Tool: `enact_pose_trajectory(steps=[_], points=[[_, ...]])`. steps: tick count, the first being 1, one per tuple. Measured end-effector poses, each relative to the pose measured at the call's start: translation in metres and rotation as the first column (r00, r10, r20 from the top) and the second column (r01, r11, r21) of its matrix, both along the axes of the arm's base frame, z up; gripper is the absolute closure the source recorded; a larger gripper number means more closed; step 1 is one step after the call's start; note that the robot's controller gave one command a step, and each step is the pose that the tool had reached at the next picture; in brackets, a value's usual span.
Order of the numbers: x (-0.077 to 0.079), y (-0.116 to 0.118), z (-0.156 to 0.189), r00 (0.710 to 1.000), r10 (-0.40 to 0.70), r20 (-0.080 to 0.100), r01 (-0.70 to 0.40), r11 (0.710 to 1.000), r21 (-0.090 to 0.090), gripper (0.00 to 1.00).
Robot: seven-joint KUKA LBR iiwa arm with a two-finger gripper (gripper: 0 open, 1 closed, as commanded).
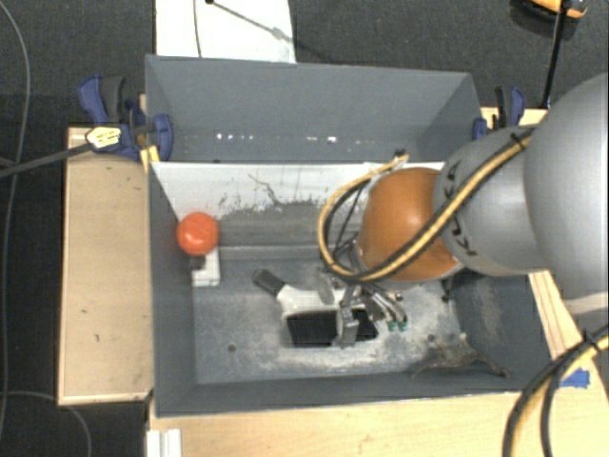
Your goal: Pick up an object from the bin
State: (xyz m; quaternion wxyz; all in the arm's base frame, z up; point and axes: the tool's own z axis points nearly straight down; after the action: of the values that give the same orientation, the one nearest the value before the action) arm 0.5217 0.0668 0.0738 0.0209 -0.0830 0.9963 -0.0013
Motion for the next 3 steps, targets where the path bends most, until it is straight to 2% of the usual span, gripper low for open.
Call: enact_pose_trajectory(steps=[1, 2, 3], points=[[0.008, 0.004, 0.000, 1.000, -0.015, -0.004, 0.015, 1.000, -0.001, 1.00], [0.016, 0.004, 0.001, 0.998, 0.061, 0.003, -0.061, 0.998, -0.002, 1.00], [0.021, 0.003, 0.003, 0.996, 0.085, 0.005, -0.085, 0.996, -0.003, 1.00]])
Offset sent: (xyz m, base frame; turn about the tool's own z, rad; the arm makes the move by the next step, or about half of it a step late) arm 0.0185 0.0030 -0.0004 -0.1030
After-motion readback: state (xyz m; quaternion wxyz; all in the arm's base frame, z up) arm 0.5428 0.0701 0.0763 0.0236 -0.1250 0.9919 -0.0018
